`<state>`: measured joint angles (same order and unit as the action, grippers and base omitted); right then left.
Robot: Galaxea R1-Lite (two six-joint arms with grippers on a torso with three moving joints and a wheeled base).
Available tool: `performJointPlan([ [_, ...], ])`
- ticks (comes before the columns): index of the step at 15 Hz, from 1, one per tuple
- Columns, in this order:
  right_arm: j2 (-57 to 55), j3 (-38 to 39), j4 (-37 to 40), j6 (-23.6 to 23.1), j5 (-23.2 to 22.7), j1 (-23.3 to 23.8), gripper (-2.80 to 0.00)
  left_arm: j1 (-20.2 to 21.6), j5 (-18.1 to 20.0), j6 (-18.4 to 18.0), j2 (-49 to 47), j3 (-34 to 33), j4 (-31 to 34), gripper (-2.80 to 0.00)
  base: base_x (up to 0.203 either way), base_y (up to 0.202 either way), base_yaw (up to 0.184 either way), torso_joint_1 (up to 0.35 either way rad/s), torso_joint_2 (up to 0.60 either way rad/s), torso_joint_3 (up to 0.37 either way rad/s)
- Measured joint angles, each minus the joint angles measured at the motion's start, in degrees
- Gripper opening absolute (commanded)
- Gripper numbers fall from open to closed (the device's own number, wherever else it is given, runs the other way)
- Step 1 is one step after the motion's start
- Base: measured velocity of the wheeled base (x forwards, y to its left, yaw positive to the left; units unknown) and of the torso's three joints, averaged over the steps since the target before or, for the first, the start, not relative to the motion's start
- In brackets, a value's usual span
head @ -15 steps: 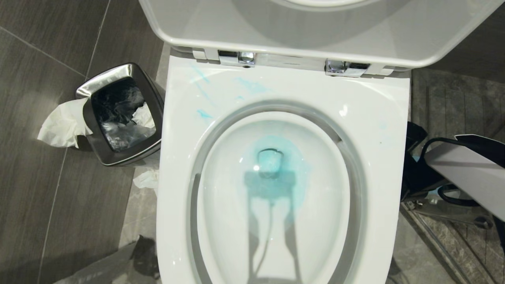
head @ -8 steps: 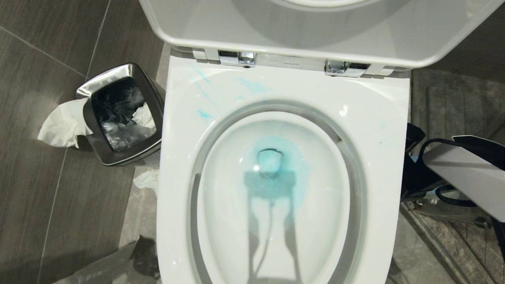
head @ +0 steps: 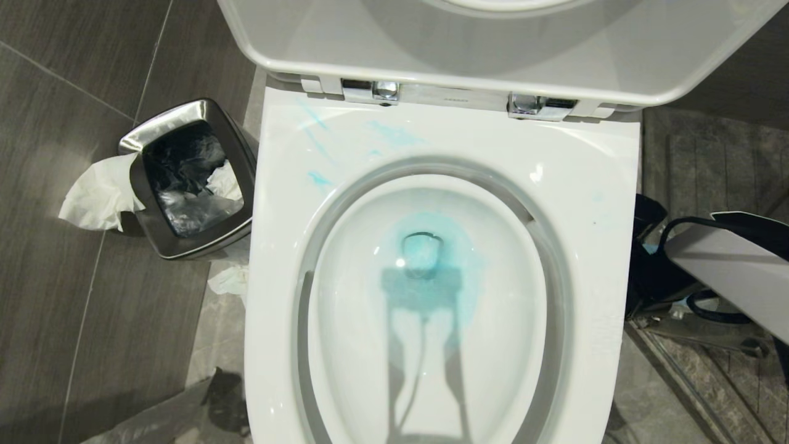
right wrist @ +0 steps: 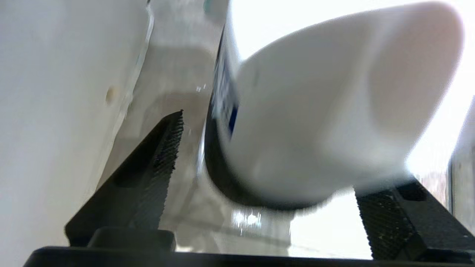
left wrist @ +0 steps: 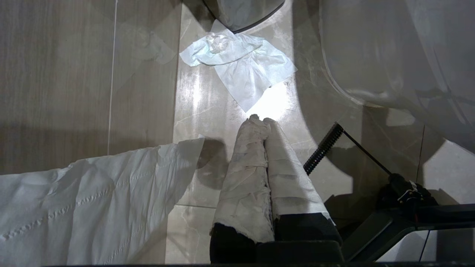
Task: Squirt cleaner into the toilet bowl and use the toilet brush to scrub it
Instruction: Place the cleaning agent on the floor
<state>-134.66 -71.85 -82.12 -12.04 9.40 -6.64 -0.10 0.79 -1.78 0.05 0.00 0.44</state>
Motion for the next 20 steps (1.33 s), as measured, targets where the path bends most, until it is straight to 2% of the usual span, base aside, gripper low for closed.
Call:
performJointPlan([
  [7, 6.86, 13.35, 0.23, 0.01, 0.18, 0.00, 0.00, 0.00, -0.02, 0.20, 0.00, 0.00, 0.00, -2.80, 0.000, 0.000, 0.000, 0.000, 0.00, 0.000],
  [12, 16.66, 27.53, 0.01, 0.03, 0.28, 0.00, 0.00, 0.00, -0.30, 1.51, 0.00, 0.00, 0.00, -2.80, 0.000, 0.000, 0.000, 0.000, 0.00, 0.000],
  [13, 18.98, 30.38, -0.02, 0.01, 0.27, -0.02, -2.80, 0.00, -0.30, 1.56, 0.00, 0.00, -0.02, -2.80, 0.000, 0.000, 0.000, 0.000, 0.00, 0.000],
  [20, 35.67, 44.35, 1.35, -1.41, 0.35, -2.08, -2.80, 0.00, -0.34, 1.52, 0.00, 0.00, -0.01, -2.80, 0.000, 0.000, 0.000, 0.000, 0.00, 0.000],
])
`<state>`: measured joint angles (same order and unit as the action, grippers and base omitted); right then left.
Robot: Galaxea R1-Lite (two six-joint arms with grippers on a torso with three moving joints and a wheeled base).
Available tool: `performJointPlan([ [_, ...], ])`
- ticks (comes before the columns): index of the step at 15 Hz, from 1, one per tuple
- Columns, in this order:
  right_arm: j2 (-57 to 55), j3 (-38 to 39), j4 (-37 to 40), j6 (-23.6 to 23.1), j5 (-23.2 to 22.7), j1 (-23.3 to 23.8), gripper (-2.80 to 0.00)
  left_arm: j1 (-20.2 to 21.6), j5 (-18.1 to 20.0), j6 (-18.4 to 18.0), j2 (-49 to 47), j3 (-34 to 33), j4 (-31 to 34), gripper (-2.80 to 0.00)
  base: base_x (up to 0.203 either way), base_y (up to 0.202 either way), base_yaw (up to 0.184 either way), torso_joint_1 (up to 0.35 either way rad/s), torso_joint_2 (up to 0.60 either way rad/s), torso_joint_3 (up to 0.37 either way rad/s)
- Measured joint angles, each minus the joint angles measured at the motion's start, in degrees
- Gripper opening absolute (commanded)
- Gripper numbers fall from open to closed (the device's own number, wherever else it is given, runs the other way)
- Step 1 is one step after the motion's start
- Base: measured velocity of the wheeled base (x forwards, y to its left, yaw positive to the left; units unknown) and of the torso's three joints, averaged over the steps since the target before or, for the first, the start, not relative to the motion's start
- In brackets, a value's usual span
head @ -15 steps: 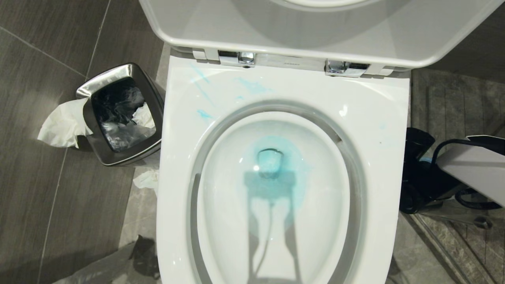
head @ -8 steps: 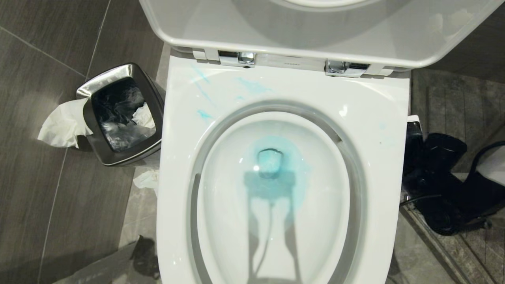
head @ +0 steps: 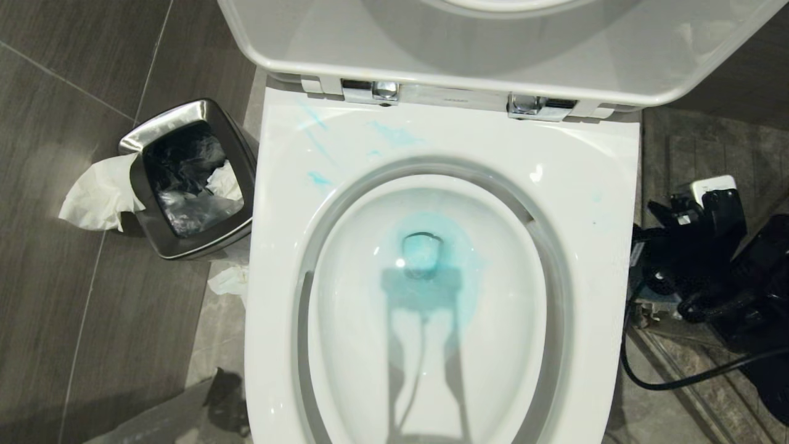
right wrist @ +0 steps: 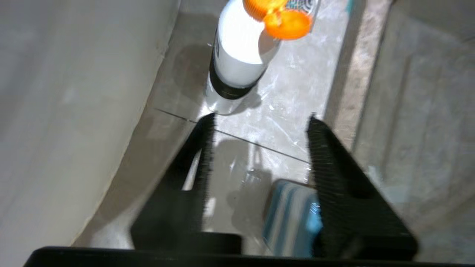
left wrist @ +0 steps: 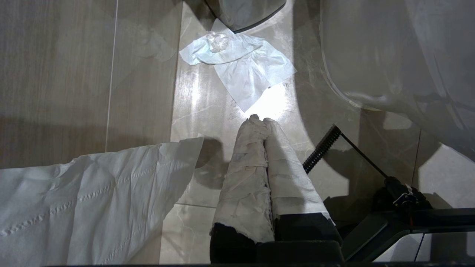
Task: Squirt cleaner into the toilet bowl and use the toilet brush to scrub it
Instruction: Place the cleaning agent on the floor, then scrub the toilet bowl
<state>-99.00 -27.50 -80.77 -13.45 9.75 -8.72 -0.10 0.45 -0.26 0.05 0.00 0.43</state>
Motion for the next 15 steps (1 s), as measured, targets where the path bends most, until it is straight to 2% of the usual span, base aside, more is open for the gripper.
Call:
performJointPlan([
  [3, 7.82, 1.66, 7.51, -0.91, 1.11, -0.42, -2.80, 0.00, 0.01, -0.01, 0.00, 0.00, 0.01, -2.80, 0.000, 0.000, 0.000, 0.000, 0.00, 0.000],
  [7, 20.98, 0.00, 29.52, -1.37, 6.82, -0.62, -2.80, 0.00, 0.01, 0.02, 0.00, 0.00, 0.01, -2.80, 0.000, 0.000, 0.000, 0.000, 0.00, 0.000],
  [9, 26.99, -2.80, 41.66, -1.46, 10.85, -0.66, -2.80, 0.00, 0.00, 0.01, 0.00, 0.00, 0.01, -2.80, 0.000, 0.000, 0.000, 0.000, 0.00, 0.000],
  [12, 32.38, -11.09, 58.22, -1.46, 17.96, -0.66, -2.80, 0.00, 0.02, 0.01, 0.00, 0.00, 0.01, -2.80, 0.000, 0.000, 0.000, 0.000, 0.00, 0.000],
  [15, 32.24, -17.22, 64.43, -0.90, 26.33, 0.21, -2.80, 0.00, 0.01, 0.00, 0.00, 0.00, 0.01, -2.80, 0.000, 0.000, 0.000, 0.000, 0.00, 0.000],
])
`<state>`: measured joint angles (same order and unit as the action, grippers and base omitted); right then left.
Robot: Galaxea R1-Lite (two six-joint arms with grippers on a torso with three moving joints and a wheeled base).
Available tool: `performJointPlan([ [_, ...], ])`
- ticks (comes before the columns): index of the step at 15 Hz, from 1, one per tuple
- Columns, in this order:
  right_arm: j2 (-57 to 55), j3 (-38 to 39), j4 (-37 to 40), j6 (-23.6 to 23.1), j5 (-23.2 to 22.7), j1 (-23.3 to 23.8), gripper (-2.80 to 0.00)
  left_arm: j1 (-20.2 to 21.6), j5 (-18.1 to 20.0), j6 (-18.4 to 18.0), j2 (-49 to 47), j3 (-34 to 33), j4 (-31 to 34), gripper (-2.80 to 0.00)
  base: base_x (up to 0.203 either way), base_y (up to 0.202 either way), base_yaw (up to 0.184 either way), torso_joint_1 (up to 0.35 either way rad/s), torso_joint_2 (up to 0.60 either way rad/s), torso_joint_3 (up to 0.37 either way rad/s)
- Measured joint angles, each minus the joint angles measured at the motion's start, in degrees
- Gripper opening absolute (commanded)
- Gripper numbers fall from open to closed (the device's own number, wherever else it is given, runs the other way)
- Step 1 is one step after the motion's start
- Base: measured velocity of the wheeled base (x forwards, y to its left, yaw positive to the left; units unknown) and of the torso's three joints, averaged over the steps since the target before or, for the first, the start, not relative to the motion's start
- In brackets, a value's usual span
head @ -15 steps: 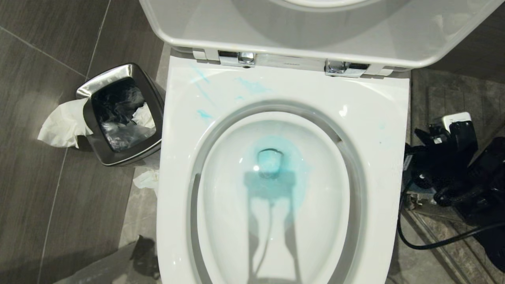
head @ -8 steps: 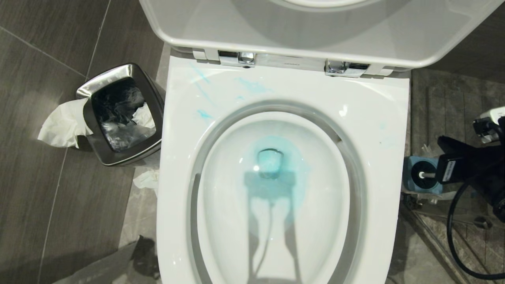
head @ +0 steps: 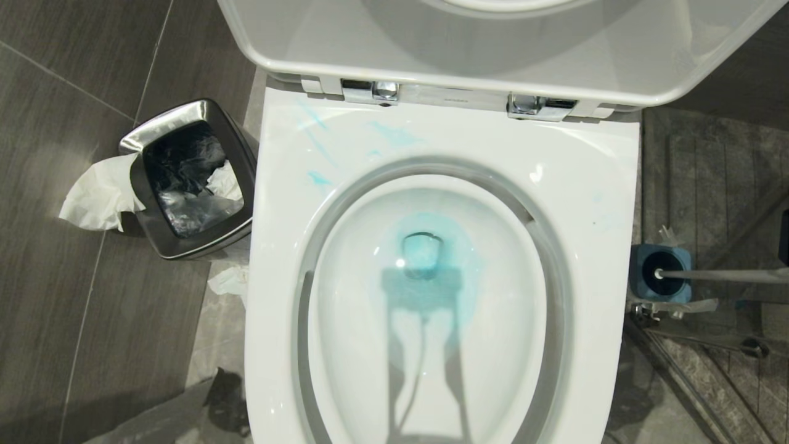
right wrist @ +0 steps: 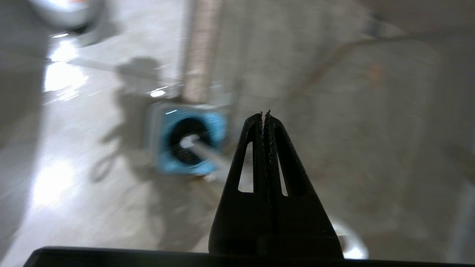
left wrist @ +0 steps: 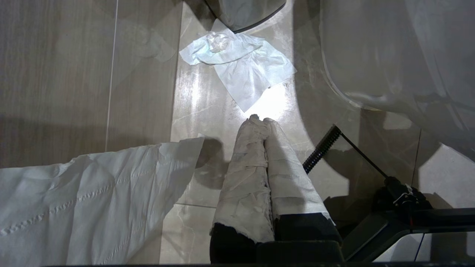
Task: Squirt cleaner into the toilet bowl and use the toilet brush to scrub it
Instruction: Scrub the toilet bowl
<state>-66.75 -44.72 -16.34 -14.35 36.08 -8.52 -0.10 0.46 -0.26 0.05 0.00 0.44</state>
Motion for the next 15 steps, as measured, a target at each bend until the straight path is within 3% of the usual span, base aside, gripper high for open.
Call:
performJointPlan([
  [6, -0.16, -0.17, -2.10, -0.98, 4.95, 4.00, -2.80, 0.00, -0.02, -0.01, 0.00, 0.00, 0.00, -2.80, 0.000, 0.000, 0.000, 0.000, 0.00, 0.000],
  [8, 1.63, 1.91, -3.12, -0.92, 3.46, 4.38, -2.80, 0.00, 0.01, -0.01, 0.00, 0.00, 0.00, -2.80, 0.000, 0.000, 0.000, 0.000, 0.00, 0.000],
  [11, 3.22, 3.07, -4.00, -0.06, -9.36, 4.80, -2.80, 0.00, -0.02, 0.00, 0.00, 0.00, 0.00, -2.80, 0.000, 0.000, 0.000, 0.000, 0.00, 0.000],
  [15, 6.38, 4.02, -0.78, 1.04, -37.47, 10.51, -2.80, 0.00, -0.02, 0.01, 0.00, 0.00, 0.00, -2.80, 0.000, 0.000, 0.000, 0.000, 0.00, 0.000],
])
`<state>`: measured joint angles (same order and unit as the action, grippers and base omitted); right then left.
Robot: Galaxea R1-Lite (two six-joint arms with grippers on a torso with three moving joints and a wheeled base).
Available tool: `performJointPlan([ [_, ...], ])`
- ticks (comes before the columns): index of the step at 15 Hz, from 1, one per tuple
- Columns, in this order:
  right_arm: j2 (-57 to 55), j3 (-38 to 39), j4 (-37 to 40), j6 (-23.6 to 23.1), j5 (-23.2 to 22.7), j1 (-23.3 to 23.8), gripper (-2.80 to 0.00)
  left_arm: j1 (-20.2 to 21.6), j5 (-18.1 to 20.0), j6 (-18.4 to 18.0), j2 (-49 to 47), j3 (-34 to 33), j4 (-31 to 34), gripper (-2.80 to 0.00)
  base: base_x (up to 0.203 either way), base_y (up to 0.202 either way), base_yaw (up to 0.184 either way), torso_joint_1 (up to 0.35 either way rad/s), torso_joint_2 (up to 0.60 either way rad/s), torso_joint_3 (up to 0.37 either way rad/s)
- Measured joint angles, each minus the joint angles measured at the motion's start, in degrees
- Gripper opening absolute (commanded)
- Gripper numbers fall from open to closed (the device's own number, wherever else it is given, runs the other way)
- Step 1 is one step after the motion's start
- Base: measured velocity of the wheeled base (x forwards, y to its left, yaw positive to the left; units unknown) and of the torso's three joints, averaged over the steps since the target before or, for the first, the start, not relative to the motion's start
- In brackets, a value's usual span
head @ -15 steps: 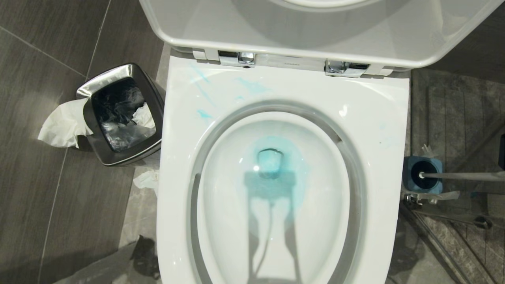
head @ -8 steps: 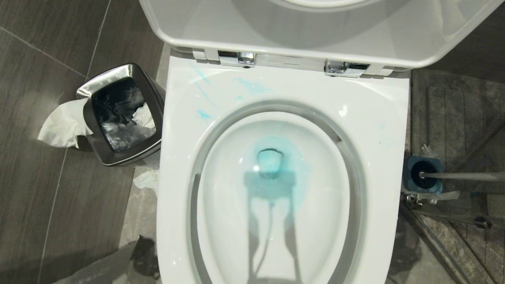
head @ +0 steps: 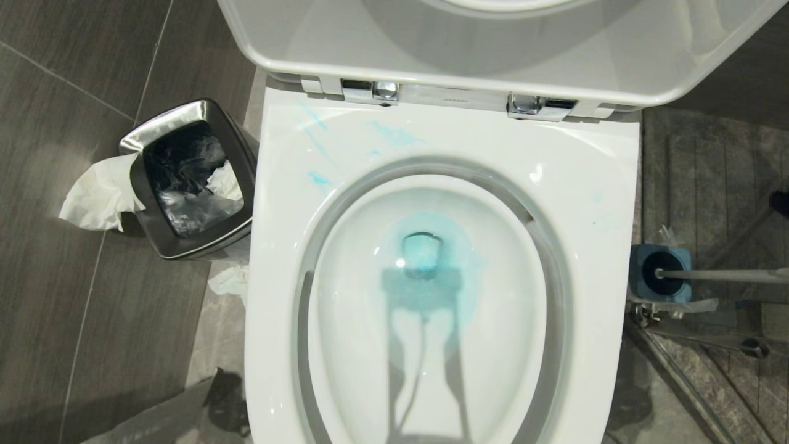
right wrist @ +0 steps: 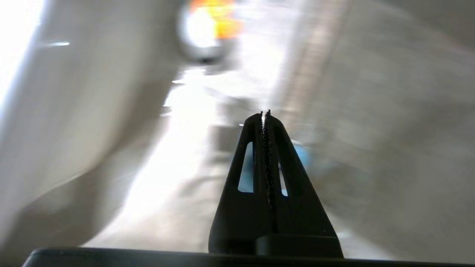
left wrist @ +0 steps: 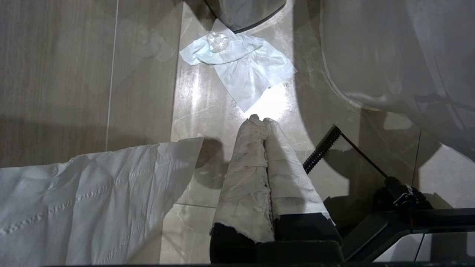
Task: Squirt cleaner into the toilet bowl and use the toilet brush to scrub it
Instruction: Scrub the toilet bowl
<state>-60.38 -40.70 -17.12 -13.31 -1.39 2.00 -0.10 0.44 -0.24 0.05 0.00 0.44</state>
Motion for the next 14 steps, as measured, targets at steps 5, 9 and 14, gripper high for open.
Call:
performJointPlan([
  [5, 11.16, 3.66, 8.19, -0.85, -10.82, 3.51, -2.80, 0.00, 0.01, -0.02, 0.00, 0.00, 0.00, -2.80, 0.000, 0.000, 0.000, 0.000, 0.00, 0.000],
  [9, 21.94, 5.78, 16.82, 0.63, -5.06, 3.71, -2.80, 0.00, 0.00, -0.02, 0.00, 0.00, -0.02, -2.80, 0.000, 0.000, 0.000, 0.000, 0.00, 0.000],
  [14, 37.73, 3.30, 39.73, 3.46, -1.47, 7.26, -2.80, 0.00, 0.02, 0.00, 0.00, 0.00, 0.00, -2.80, 0.000, 0.000, 0.000, 0.000, 0.00, 0.000],
])
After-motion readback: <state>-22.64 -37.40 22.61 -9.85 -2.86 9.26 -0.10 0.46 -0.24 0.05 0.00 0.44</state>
